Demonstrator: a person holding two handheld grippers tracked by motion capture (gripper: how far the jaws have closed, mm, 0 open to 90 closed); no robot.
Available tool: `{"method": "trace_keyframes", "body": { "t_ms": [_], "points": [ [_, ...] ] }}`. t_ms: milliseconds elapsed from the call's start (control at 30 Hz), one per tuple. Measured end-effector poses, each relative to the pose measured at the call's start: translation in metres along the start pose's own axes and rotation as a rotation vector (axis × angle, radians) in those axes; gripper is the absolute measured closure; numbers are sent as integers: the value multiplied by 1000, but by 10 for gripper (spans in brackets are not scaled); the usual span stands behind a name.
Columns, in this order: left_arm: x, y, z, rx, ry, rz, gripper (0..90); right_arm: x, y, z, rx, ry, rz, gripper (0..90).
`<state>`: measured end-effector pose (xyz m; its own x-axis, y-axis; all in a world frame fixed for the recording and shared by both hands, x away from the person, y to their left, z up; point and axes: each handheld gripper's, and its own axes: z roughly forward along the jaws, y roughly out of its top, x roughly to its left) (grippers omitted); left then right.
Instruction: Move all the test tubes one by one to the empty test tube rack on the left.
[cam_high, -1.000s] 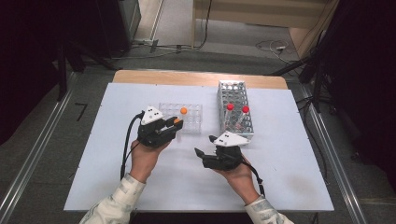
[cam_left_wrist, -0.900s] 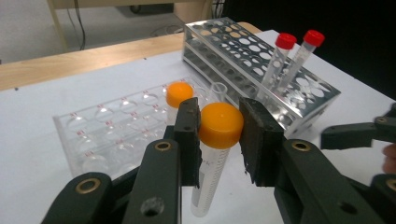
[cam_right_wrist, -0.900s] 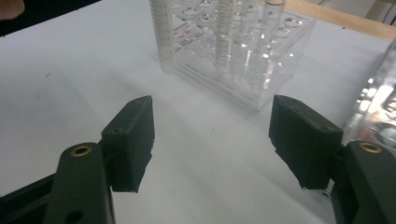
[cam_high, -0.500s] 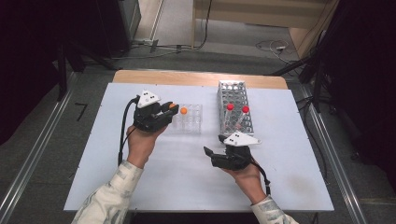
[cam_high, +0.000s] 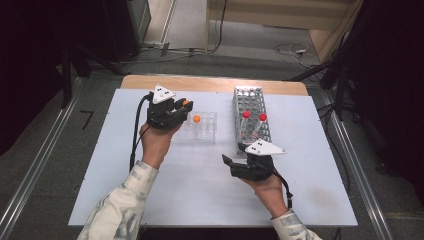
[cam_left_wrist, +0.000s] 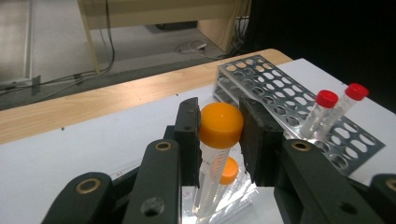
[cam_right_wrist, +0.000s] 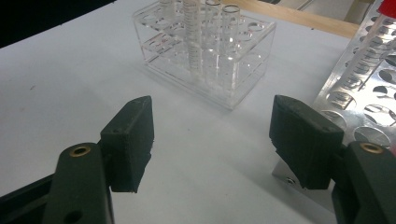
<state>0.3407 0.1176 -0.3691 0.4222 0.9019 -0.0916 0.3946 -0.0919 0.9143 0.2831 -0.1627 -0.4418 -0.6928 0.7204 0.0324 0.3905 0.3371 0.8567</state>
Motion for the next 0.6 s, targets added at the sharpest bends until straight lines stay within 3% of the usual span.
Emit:
{"method": "trace_keyframes", "body": {
  "t_ms": [600],
  "points": [
    [5, -26, 21, 45, 13, -25, 701, -1, 0, -1, -1, -5, 1, 292]
  ]
}}
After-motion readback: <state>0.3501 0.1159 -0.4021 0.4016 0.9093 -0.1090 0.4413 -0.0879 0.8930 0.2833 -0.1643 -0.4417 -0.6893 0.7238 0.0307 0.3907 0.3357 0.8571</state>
